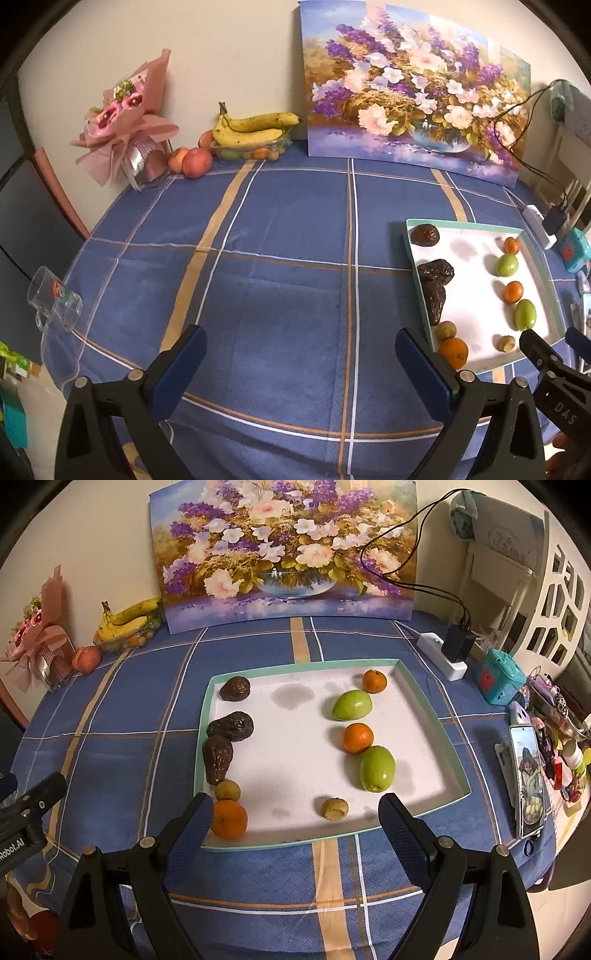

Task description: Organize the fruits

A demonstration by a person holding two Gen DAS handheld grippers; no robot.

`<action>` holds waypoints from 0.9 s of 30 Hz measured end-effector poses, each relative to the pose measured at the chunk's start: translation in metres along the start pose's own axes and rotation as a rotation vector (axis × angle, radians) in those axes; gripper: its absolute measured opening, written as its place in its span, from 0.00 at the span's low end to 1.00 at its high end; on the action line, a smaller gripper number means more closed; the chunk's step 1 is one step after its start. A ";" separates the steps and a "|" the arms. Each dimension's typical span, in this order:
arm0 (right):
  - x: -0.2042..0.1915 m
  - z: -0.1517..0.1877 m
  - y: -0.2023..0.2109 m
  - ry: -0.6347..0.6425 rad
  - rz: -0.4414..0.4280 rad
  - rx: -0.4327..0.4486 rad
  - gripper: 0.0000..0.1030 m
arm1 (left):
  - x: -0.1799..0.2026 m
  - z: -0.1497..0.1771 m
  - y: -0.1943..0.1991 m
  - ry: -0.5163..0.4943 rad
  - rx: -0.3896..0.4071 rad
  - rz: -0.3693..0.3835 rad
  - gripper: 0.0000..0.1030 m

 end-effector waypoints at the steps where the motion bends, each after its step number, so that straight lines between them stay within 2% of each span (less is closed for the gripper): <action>1: 0.000 0.000 0.000 0.000 -0.001 0.001 0.88 | 0.000 0.001 -0.001 0.002 -0.009 0.006 1.00; 10: 0.000 0.000 0.000 0.000 0.000 0.001 0.88 | 0.006 0.008 -0.007 -0.035 -0.051 0.010 1.00; 27: 0.001 0.000 0.000 0.002 -0.001 -0.002 0.88 | 0.008 0.011 -0.011 -0.054 -0.074 0.016 1.00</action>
Point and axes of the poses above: each gripper's, at about its wrist camera, not at the fingertips, and y roughly against the way its jaws point, x to its right, z to its underside, the point moved 9 cm from there along -y, roughly the way its jaws point, and after that the axes turned 10 degrees about -z, right-handed, at the moved point
